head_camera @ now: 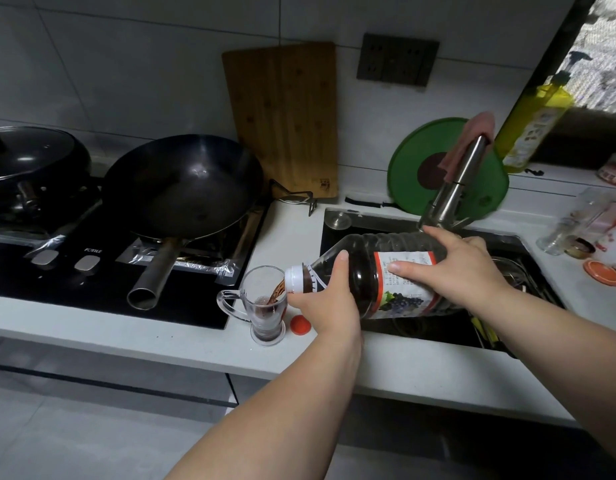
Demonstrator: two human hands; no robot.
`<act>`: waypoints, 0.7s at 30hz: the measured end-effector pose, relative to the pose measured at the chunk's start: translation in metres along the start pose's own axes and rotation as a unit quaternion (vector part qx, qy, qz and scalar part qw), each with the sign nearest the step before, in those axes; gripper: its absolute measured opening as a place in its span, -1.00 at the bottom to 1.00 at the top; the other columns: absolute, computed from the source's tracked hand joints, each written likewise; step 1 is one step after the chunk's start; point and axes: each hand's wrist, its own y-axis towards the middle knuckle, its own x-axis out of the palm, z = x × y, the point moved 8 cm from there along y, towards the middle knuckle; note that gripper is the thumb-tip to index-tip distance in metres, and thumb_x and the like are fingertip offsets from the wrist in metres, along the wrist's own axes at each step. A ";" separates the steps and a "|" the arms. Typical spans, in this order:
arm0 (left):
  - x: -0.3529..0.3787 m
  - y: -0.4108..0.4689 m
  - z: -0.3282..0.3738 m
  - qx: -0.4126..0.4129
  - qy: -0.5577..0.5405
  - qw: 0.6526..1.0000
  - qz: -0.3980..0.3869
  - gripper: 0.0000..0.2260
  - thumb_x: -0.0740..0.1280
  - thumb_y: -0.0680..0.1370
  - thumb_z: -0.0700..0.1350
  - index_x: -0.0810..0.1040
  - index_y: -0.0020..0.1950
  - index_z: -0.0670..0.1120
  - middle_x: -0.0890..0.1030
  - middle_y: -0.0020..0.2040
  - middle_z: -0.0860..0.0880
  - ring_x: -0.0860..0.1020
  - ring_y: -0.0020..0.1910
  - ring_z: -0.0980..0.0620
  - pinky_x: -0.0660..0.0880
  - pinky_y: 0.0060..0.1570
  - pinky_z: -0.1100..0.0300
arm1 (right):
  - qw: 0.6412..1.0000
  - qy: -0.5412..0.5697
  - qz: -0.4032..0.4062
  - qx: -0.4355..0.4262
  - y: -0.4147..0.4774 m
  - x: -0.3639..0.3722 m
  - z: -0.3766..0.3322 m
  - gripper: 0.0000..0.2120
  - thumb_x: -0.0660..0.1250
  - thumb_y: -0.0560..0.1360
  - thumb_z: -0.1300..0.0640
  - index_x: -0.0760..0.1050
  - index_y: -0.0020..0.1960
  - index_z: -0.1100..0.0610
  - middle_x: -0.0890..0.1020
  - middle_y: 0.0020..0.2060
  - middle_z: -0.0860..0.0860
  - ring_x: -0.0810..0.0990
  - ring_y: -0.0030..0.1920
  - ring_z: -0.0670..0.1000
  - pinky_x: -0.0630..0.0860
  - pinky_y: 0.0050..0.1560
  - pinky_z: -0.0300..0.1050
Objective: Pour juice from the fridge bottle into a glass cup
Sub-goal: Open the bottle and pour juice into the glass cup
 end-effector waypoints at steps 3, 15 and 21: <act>0.000 0.001 0.000 -0.001 -0.001 1.000 0.003 -0.09 0.56 0.33 0.09 0.09 0.51 0.02 0.40 0.27 0.03 0.45 0.10 0.01 0.42 -0.04 0.20 | 1.000 -0.004 0.000 0.000 0.001 0.000 0.000 0.04 0.42 0.07 -0.53 0.22 0.47 -0.25 0.32 0.28 0.12 0.44 0.28 0.23 0.37 0.36 0.16; 0.001 0.008 -0.006 -0.009 -0.009 1.000 -0.003 -0.06 0.57 0.30 0.11 0.05 0.51 0.10 0.41 0.31 -0.03 0.49 0.16 -0.06 0.53 0.08 0.05 | 1.000 -0.011 -0.002 0.003 0.002 0.000 -0.003 0.08 0.36 0.02 -0.57 0.21 0.47 -0.25 0.33 0.29 0.14 0.44 0.27 0.24 0.37 0.35 0.18; 0.002 0.009 -0.007 -0.009 -0.009 1.000 -0.002 -0.08 0.58 0.29 0.12 0.09 0.49 0.08 0.42 0.29 -0.03 0.51 0.15 -0.08 0.54 0.06 0.05 | 1.000 -0.015 0.003 0.005 0.003 -0.001 0.001 0.05 0.39 0.06 -0.56 0.21 0.47 -0.26 0.33 0.28 0.13 0.44 0.27 0.24 0.38 0.35 0.18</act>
